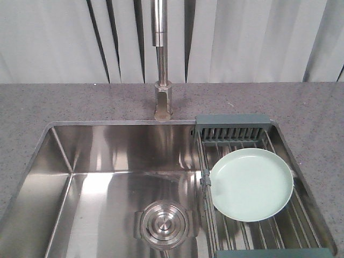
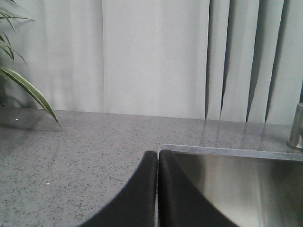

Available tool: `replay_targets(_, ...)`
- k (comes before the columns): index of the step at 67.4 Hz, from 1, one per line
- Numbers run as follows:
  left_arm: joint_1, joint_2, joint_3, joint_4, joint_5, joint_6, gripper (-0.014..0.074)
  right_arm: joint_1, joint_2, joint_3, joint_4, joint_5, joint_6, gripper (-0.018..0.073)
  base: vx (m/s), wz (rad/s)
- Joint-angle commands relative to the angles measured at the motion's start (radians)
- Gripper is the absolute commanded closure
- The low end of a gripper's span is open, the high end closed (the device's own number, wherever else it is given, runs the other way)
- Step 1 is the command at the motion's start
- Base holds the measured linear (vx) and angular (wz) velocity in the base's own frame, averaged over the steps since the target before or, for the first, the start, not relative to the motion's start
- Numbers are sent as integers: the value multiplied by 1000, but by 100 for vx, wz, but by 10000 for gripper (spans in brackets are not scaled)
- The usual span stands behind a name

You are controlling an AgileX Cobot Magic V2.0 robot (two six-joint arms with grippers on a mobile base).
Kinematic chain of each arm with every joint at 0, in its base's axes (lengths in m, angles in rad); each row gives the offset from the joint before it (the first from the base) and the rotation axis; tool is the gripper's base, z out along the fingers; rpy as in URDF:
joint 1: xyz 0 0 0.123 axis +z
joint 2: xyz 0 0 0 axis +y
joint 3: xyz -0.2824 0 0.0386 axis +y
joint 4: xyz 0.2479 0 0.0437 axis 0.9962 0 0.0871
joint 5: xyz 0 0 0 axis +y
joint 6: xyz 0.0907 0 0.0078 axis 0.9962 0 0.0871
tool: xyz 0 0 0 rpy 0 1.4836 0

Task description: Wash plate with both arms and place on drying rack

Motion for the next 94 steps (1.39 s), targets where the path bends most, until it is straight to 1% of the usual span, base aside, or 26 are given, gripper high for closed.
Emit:
replay_targets(1,0,-14,-23,0,-74,1,603,-5,-26,-6,-12,-79,-4,251,0,0)
replay_targets(8,0,-14,-23,0,-74,1,603,-13,-95,73,-5,-208,-4,317,0,0)
replay_targets(13,0,-14,-23,0,-74,1,603,-45,-148,156,8,-323,-4,386,0,0)
replay_targets(19,0,-14,-23,0,-74,1,603,-86,-202,243,23,-428,-4,460,0,0)
replay_targets(28,0,-14,-23,0,-74,1,603,-145,-289,352,16,-550,-17,540,0,0)
replay_targets(32,0,-14,-23,0,-74,1,603,-149,-329,402,1,-602,-42,567,0,0)
replay_targets(37,0,-14,-23,0,-74,1,603,-140,-370,452,-5,-652,-65,568,0,0)
replay_targets(53,0,-14,-23,0,-74,1,603,-131,-468,588,25,-723,-56,566,0,0)
replay_targets(57,0,-14,-23,0,-74,1,603,-131,-467,625,35,-766,-56,566,0,0)
replay_targets(60,0,-14,-23,0,-74,1,603,-131,-467,625,37,-750,-56,565,0,0)
replay_targets(86,0,-14,-23,0,-74,1,603,-132,-466,625,32,-763,-56,564,0,0)
replay_targets(91,0,-14,-23,0,-74,1,603,-132,-466,625,19,-788,-28,564,0,0)
replay_targets(94,0,-14,-23,0,-74,1,603,-132,-466,625,-6,-805,-2,564,0,0)
